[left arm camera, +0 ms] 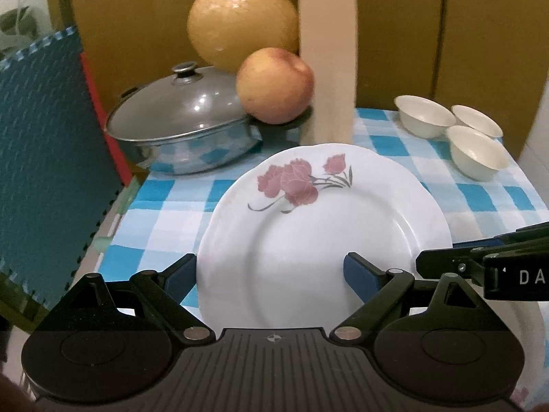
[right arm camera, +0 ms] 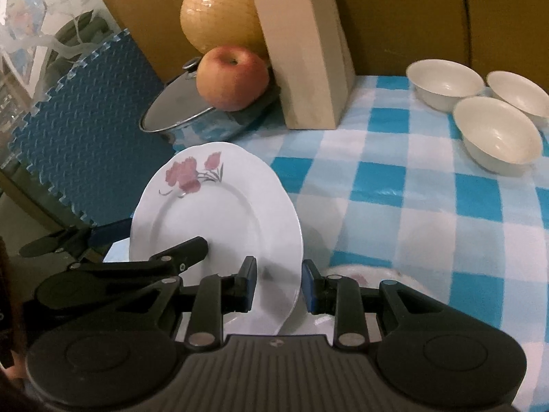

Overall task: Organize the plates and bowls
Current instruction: 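Lower the held plate onto the other pink-flower plate, open right gripper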

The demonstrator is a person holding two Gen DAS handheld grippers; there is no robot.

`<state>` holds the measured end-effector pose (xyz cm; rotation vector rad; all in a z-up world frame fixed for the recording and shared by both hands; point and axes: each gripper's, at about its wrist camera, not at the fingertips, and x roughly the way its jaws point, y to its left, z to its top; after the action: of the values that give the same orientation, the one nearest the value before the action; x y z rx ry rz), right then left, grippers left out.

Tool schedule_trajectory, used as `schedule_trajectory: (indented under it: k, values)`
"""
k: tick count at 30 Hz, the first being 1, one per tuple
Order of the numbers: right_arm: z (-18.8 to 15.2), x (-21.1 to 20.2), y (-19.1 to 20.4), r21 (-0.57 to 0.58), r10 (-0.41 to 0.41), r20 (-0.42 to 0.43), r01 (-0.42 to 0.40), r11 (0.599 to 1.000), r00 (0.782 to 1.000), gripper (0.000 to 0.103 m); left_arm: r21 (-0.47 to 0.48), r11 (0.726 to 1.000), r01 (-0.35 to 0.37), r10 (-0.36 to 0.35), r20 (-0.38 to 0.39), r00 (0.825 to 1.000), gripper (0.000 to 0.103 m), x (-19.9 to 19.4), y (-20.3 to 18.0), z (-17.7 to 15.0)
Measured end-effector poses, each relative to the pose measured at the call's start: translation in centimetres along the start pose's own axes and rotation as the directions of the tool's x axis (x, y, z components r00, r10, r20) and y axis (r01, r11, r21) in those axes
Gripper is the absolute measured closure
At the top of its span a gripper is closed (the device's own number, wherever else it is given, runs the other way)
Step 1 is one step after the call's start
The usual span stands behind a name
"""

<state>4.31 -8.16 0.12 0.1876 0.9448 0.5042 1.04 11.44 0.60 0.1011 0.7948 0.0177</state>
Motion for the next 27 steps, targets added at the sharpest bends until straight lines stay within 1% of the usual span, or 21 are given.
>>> schedule_trajectory:
  k: [14,18,27]
  values:
    - [-3.7,-4.0,-2.8,0.079,-0.051,-0.017,0.052,0.995,0.999,0.079,0.085,0.994,0.073,-0.073,-0.002,0.997,0.008,-1.8,-4.2,-1.4]
    - [-4.5,-4.8,-3.5,0.094,-0.062,-0.024,0.064,0.993,0.998,0.079,0.122,0.989,0.083,-0.083,-0.006,0.997,0.008,-2.2,-5.8,-2.0]
    - [-6.0,-5.8,-4.5,0.110,-0.085,-0.037,0.089,0.990,0.996,0.079,0.157,0.981,0.110,-0.107,-0.027,0.994,0.008,-2.6,-7.8,-2.7]
